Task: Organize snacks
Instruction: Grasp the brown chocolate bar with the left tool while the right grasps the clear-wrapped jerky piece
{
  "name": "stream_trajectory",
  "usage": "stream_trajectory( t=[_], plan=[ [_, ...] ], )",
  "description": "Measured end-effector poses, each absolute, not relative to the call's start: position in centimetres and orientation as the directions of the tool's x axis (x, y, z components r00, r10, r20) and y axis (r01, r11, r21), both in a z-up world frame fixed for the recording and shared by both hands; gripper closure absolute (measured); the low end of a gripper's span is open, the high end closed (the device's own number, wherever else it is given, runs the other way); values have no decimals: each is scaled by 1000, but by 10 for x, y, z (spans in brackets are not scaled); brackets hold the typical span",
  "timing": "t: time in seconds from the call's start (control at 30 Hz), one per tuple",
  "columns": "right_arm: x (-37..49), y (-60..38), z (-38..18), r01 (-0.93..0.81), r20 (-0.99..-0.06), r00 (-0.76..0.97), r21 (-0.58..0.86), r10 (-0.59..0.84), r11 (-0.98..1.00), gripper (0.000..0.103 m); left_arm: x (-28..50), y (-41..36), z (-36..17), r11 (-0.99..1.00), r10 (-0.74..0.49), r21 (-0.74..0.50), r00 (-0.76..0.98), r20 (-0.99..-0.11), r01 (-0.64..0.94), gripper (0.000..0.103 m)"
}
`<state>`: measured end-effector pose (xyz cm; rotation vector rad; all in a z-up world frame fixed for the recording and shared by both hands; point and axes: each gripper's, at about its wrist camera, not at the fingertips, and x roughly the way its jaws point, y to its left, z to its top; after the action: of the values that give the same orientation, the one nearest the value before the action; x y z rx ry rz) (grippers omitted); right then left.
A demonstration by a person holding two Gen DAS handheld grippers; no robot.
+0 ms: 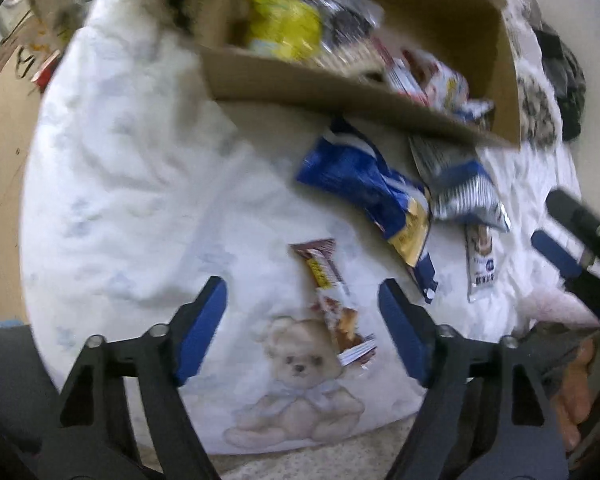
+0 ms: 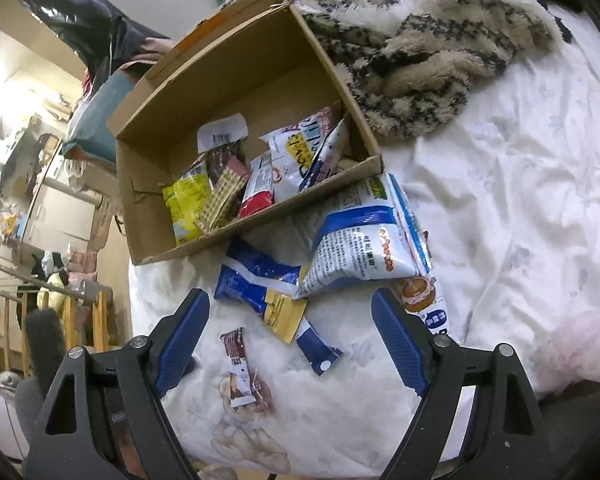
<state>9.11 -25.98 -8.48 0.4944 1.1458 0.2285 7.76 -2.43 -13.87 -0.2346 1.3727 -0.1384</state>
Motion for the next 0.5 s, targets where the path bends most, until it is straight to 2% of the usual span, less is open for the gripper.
stream_trajectory(
  t=[0.13, 0.17, 0.2, 0.27, 0.5],
  plan=[
    [91, -265, -87, 94, -819, 407, 479, 405, 873, 17, 82, -52, -161, 974, -226, -226, 120, -967, 14, 33],
    [90, -267, -87, 97, -821, 407, 474, 400, 875, 17, 84, -56, -165, 972, -233, -233, 106, -967, 11, 44],
    [90, -268, -88, 101, -824, 407, 469, 394, 877, 17, 84, -58, -169, 971, -239, -239, 92, -967, 11, 67],
    [90, -268, -89, 99, -825, 402, 469, 396, 877, 17, 85, -63, -173, 977, -211, -209, 73, -975, 33, 89],
    [93, -256, -88, 56, -825, 392, 464, 408, 884, 17, 85, -41, -135, 979, -201, -202, 188, -962, 9, 89]
  ],
)
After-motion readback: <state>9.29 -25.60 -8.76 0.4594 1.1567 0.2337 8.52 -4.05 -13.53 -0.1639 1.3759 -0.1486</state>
